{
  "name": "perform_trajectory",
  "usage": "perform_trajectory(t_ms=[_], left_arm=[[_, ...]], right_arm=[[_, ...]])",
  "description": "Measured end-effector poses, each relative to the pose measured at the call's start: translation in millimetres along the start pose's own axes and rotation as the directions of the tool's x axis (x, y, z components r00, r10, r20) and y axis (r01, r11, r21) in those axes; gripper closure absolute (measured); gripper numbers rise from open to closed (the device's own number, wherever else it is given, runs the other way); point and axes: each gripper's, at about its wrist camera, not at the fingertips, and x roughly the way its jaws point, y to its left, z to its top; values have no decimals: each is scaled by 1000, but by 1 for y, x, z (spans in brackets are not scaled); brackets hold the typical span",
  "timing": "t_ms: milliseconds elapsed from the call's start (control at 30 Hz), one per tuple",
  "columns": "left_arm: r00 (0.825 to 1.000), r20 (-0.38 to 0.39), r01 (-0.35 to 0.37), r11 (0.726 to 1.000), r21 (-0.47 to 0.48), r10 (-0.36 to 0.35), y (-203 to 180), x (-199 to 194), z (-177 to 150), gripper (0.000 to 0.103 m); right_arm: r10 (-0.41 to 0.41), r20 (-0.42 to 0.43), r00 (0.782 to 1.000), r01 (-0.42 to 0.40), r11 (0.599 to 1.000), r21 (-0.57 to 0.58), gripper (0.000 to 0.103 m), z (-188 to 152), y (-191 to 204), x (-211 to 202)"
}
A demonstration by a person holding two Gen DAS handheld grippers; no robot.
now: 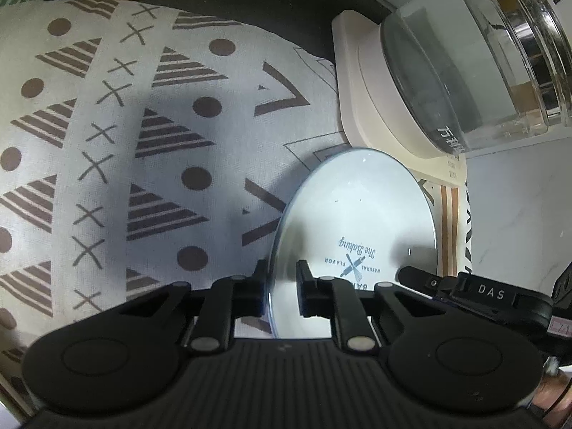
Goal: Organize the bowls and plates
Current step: 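Close both grippers on the rim of the 'BAKERY' plate, then lift the 'BAKERY' plate with both grippers toward the plate stack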
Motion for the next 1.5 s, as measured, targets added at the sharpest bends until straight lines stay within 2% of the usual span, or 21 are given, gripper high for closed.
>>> perform_trajectory(t_ms=[167, 300, 500, 1000, 1500], left_arm=[[1000, 12, 16, 1000, 14, -16, 3, -6, -1, 92], [999, 18, 44, 999, 13, -44, 13, -16, 0, 92], [996, 40, 75, 997, 7, -75, 28, -37, -1, 92], [982, 152, 113, 993, -24, -108, 83, -107, -12, 91], [966, 240, 109, 993, -50, -94, 136, -164, -41, 91]], right_arm=[[19, 63, 998, -19, 1000, -2, 88, -5, 1, -12], [69, 99, 993, -68, 998, -9, 94, -11, 5, -24], [131, 135, 982, -128, 991, -27, 95, -18, 17, -38], [240, 154, 959, -219, 966, -138, 95, -51, 79, -57], [329, 119, 937, -298, 928, -223, 95, -93, 123, -58]])
